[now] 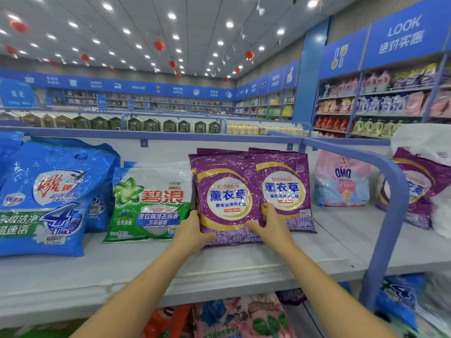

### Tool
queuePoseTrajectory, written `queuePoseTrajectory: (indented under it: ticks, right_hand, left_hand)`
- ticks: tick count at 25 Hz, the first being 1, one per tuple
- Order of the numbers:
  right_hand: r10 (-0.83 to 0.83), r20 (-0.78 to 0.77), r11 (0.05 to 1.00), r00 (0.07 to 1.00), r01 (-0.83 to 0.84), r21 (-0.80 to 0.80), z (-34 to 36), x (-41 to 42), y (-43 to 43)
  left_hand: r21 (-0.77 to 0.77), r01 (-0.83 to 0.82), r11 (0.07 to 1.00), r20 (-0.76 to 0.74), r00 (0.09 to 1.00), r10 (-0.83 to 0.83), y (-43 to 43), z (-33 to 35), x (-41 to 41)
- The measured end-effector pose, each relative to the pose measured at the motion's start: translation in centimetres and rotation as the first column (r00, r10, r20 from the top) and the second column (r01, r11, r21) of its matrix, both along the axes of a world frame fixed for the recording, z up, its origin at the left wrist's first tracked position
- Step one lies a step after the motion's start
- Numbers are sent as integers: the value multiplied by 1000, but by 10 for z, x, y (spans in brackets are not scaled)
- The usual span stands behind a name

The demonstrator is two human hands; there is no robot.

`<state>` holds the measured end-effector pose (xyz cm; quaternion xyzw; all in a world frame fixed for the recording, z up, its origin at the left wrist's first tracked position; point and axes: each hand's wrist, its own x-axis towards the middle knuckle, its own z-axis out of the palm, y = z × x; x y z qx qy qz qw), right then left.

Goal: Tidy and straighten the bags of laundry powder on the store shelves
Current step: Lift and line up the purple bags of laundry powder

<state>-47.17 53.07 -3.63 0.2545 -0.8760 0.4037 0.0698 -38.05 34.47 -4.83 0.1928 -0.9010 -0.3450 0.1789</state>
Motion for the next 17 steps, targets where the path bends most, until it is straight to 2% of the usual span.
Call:
queuePoseTrajectory:
  ticks: [2,4,6,11,14,17]
  right_hand:
    - [-33,-58,999,998,33,-9,2,10,8]
    - [-57,-89,998,994,56,-21,7,21,21]
    - [-90,-145,996,985,89,-13,16,34,38]
    - [-173,-262,985,949,169,-39,26,70,99]
    - [-248,-292,968,924,249,-33,26,86,144]
    - [-373,-252,928,893,356,-112,29,87,195]
  left_hand:
    - [-22,-48,999,-138,989,44,5,3,7]
    - [-119,-104,987,-291,954,66,20,14,16]
    - [-189,-53,981,-380,925,-23,44,26,25]
    - [-292,256,922,-418,833,-363,111,37,34]
    - [-314,386,867,-400,774,-490,149,46,30]
    - [-314,491,812,-402,706,-583,193,56,17]
